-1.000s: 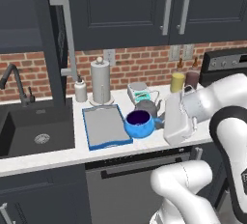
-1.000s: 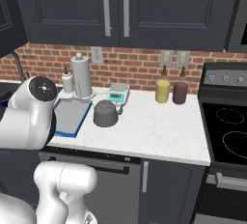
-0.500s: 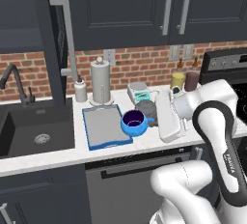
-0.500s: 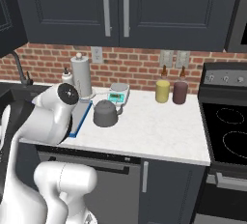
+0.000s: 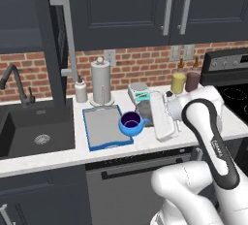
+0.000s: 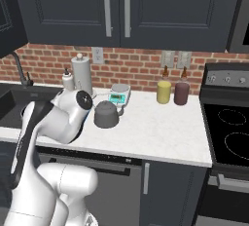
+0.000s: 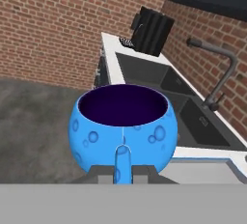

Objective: Pick the kettle from the counter and place it on the tray. Then pick the mug from the cabinet and place it on the tray. Then close the cabinet doors.

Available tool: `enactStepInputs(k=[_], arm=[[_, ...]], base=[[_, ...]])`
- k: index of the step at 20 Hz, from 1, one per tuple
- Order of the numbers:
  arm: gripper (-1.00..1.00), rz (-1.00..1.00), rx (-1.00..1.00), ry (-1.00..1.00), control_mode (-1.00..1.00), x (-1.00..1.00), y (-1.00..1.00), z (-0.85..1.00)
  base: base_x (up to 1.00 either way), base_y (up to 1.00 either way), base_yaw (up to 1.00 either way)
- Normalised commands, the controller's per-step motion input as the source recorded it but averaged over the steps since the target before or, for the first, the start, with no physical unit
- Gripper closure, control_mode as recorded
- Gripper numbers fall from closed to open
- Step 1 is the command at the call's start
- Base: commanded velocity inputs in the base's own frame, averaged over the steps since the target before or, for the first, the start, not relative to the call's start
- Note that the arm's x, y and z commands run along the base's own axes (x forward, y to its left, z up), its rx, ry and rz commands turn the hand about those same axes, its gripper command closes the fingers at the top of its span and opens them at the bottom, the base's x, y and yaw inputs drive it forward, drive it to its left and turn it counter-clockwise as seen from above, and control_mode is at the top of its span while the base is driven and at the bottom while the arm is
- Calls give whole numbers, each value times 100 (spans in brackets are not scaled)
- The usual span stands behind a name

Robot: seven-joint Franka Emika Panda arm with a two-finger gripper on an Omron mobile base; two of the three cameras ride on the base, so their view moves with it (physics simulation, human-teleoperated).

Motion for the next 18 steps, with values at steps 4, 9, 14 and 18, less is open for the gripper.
enactStepInputs(k=[4,9,14,18], arm=[[100,1,0,0,-100,43,0,-19],[100,0,0,3,-100,41,0,-29],[100,0,0,7,-100,39,0,-31],[100,0,0,3,-100,33,0,-25]], base=[[0,0,0],[0,0,0],[0,0,0],[0,0,0]])
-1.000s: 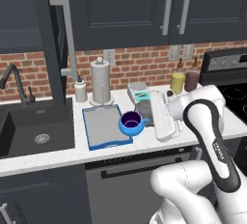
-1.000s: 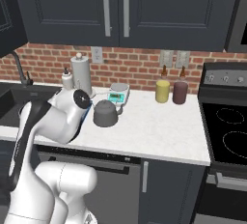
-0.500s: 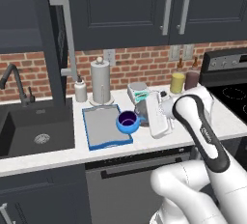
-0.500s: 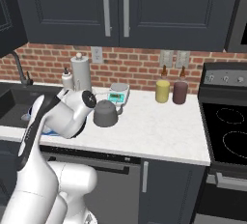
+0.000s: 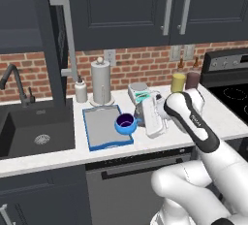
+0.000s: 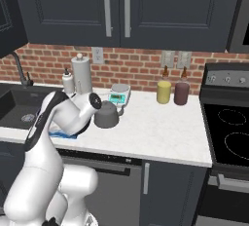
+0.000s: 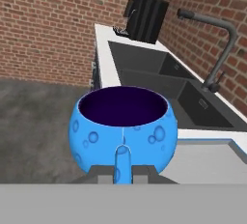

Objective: Pick the kettle from the counter and place it on the tray. Then pick the mug from the cabinet and place it on the tray. Then close the cabinet doors.

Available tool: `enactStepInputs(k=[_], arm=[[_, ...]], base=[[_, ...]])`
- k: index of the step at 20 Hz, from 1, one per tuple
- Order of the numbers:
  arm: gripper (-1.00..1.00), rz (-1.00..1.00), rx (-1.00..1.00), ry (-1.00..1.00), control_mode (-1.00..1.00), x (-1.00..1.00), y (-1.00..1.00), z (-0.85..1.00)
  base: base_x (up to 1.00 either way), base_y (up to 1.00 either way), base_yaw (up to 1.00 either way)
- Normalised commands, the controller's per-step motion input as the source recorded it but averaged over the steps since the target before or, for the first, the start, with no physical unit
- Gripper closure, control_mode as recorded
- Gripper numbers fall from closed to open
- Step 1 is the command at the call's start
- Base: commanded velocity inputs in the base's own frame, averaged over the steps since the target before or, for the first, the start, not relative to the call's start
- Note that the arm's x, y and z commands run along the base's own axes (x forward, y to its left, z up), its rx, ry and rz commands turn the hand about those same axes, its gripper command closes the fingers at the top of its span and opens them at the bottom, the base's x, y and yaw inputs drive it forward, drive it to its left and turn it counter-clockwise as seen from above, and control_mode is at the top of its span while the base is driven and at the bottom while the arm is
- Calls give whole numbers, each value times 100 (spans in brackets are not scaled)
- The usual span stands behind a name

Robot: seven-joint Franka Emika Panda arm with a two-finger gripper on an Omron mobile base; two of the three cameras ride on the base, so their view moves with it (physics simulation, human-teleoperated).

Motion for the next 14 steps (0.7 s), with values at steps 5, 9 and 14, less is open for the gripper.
enactStepInputs(k=[5,9,14], arm=[[100,0,0,1,-100,32,0,-27],[100,0,0,0,-100,34,0,-32],[100,0,-1,0,-100,31,13,-35]], base=[[0,0,0],[0,0,0],[0,0,0]])
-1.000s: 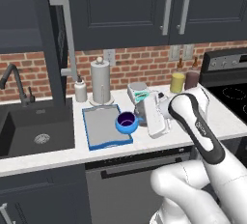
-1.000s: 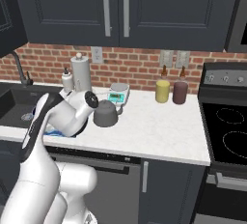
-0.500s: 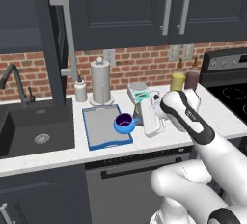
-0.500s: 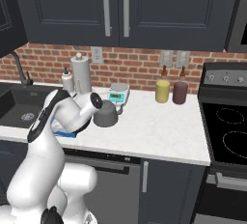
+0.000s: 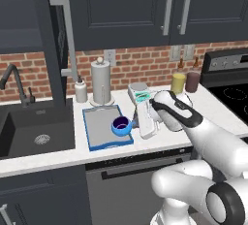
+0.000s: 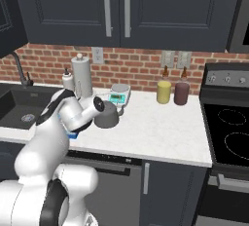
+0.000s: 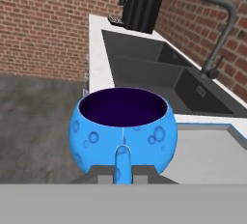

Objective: Pick the kettle from the counter and place it on the tray. Then pick the mug from the cabinet and place it on the tray. Then close the cabinet doors.

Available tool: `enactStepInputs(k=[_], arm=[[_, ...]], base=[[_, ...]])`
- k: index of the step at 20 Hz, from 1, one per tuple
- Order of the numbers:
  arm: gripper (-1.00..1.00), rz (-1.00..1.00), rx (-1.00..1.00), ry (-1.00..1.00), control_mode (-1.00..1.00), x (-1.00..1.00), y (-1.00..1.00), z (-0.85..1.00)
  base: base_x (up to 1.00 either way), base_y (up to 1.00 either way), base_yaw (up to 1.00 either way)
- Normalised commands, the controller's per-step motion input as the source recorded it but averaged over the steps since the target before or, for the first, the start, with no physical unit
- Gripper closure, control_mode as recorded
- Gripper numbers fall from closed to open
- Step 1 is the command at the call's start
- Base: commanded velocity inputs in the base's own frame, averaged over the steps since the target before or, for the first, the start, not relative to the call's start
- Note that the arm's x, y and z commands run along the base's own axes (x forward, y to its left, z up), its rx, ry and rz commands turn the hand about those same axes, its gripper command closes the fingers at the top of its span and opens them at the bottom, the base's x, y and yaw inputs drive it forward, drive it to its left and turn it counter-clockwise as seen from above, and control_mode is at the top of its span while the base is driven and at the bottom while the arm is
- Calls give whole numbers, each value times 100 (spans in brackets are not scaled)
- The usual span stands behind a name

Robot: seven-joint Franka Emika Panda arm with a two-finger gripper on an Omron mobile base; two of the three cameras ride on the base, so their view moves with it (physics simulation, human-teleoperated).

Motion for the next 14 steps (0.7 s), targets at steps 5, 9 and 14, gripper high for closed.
enactStepInputs(k=[5,9,14], arm=[[100,0,-1,1,-100,25,27,-30],[100,0,0,2,-100,25,22,-28],[100,0,0,0,-100,27,10,-26]], base=[[0,0,0],[0,0,0],[0,0,0]])
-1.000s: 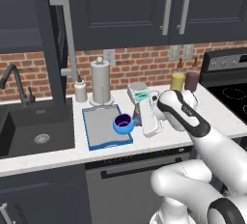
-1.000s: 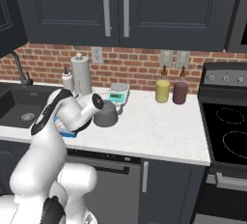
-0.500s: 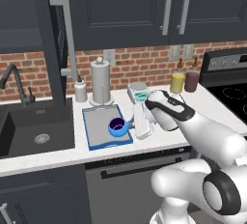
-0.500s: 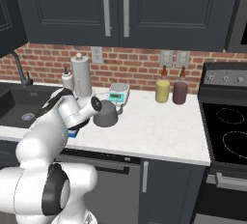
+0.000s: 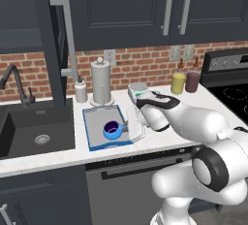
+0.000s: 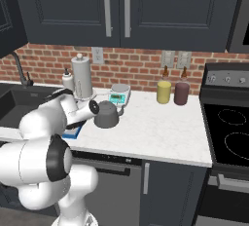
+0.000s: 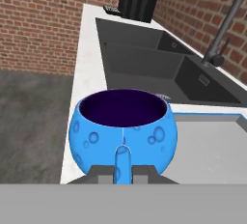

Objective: Pick the kettle from the counter and place it on the tray. Then pick the mug from the cabinet and place it on the tray. Then close the cabinet doors.

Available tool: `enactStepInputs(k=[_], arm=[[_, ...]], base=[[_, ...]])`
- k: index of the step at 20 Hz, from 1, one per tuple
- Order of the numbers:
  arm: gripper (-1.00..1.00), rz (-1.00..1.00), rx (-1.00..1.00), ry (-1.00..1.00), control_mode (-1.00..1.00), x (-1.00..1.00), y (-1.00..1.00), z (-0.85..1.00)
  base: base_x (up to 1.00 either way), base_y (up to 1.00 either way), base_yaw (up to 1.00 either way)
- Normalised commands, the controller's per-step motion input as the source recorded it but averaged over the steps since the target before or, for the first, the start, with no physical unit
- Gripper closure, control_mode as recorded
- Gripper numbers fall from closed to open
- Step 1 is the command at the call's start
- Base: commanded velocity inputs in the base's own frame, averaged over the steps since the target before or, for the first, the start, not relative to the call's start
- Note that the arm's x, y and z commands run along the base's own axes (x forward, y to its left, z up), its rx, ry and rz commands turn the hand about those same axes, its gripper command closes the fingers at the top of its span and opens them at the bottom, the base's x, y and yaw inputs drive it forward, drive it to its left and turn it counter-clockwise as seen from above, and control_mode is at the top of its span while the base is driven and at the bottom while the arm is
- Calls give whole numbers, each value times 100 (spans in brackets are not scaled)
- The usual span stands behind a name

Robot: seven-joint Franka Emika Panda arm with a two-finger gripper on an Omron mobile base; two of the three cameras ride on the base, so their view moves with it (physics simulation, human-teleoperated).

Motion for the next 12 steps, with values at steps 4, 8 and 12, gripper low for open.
enactStepInputs(k=[4,8,12], arm=[[100,0,0,0,-100,19,5,-23],[100,0,-1,0,-100,8,2,-18],[100,0,0,0,-100,1,3,-10]], base=[[0,0,0],[0,0,0],[0,0,0]])
